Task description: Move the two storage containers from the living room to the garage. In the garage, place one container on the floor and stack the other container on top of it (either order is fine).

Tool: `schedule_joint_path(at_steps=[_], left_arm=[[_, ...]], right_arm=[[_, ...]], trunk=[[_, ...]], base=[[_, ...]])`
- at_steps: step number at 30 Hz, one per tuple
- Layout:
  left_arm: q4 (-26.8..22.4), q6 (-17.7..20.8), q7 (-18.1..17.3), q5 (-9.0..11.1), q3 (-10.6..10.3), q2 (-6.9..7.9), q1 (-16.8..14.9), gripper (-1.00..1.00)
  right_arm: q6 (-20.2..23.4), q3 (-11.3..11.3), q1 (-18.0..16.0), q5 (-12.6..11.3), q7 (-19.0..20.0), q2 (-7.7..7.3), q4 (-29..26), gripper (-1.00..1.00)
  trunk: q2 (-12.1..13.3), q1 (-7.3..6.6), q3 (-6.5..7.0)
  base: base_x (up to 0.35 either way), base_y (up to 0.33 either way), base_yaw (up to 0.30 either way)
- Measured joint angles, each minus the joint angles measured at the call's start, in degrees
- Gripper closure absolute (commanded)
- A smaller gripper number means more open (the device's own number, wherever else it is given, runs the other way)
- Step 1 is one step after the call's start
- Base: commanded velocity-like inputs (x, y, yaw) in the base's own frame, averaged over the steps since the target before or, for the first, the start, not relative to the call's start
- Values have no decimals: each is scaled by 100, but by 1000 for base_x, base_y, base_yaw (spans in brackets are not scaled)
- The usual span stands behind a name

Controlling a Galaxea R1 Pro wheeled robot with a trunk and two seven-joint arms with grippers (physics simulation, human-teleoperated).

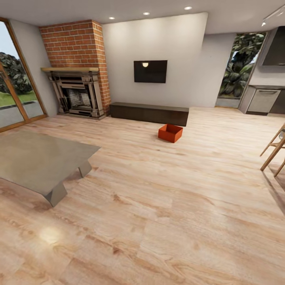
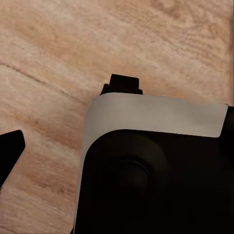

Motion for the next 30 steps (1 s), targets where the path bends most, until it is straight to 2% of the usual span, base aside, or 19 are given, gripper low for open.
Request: schedule_joint_path(at_steps=[30], left_arm=[[0,2,0,0,1,4,0,-100]], right_arm=[[0,0,0,1,0,0,0,-100]], trunk=[[0,0,0]], base=[[322,0,0]])
